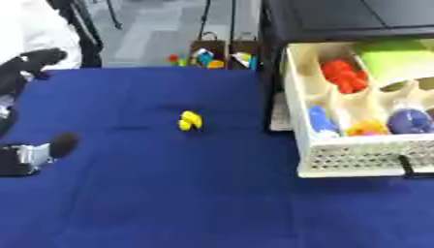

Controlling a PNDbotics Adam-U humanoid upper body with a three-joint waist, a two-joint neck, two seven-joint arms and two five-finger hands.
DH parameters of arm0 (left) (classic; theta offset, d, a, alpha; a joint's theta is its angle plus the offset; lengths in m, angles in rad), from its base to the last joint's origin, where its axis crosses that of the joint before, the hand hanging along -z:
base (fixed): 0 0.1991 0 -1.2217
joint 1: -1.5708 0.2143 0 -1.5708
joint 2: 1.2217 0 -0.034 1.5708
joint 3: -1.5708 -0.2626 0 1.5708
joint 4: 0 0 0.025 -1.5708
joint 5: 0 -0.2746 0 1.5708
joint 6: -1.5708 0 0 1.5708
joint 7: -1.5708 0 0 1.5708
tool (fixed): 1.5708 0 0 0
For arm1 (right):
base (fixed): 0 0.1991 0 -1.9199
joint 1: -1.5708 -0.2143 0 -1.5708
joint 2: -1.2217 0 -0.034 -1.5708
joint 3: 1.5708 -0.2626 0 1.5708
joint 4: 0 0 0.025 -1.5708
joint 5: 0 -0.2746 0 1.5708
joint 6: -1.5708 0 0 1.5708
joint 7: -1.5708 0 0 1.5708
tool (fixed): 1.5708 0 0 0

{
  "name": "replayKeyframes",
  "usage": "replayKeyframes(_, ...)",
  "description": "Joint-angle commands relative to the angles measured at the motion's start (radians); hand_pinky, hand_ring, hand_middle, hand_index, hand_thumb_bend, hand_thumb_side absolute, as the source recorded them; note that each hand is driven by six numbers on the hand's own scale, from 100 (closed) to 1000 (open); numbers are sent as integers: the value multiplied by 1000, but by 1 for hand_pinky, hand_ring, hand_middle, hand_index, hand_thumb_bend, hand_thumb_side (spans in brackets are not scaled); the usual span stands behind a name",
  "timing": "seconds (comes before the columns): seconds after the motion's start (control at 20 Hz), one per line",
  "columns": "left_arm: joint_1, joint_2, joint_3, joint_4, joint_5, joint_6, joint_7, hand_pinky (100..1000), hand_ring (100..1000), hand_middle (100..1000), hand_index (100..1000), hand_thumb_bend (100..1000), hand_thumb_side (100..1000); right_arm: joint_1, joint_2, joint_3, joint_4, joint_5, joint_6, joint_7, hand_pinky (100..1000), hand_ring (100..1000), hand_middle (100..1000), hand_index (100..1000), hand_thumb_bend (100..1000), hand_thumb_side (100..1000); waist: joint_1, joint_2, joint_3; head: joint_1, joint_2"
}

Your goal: Pick up objects from table and place into drawer.

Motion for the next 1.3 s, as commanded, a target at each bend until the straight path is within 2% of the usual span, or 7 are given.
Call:
replayKeyframes(0.05,4,37,-47,-13,-23,31,-44,705,858,827,975,649,1000,-12,-15,3,-10,-7,-54,-48,618,683,633,747,100,1000,-1,-13,1,6,-6)
replayKeyframes(0.25,25,82,-73,-13,12,71,-101,688,837,817,995,685,927,-11,-15,4,-10,-8,-55,-46,619,683,632,748,100,1000,1,-12,-1,6,-5)
replayKeyframes(0.45,26,126,-80,-13,57,115,-159,669,821,801,971,678,873,-10,-16,7,-10,-10,-55,-44,619,683,632,748,100,1000,4,-13,-4,5,-4)
replayKeyframes(0.6,14,156,-83,-13,91,140,-203,631,785,771,963,655,781,-7,-16,8,-10,-12,-54,-41,620,684,631,748,100,1000,7,-14,-7,4,-2)
replayKeyframes(0.7,3,175,-82,-13,119,165,-233,613,768,751,948,642,750,-5,-17,9,-10,-13,-53,-40,620,684,631,748,100,1000,9,-17,-11,4,0)
replayKeyframes(0.95,-39,229,-78,-13,191,230,-303,546,693,658,910,587,710,0,-20,13,-10,-16,-54,-36,621,685,629,748,100,1000,14,-20,-21,10,7)
replayKeyframes(1.3,-94,318,-86,-13,299,282,-350,523,669,651,888,542,676,6,-23,19,-10,-21,-57,-28,623,687,627,749,100,1000,21,-18,-34,17,12)
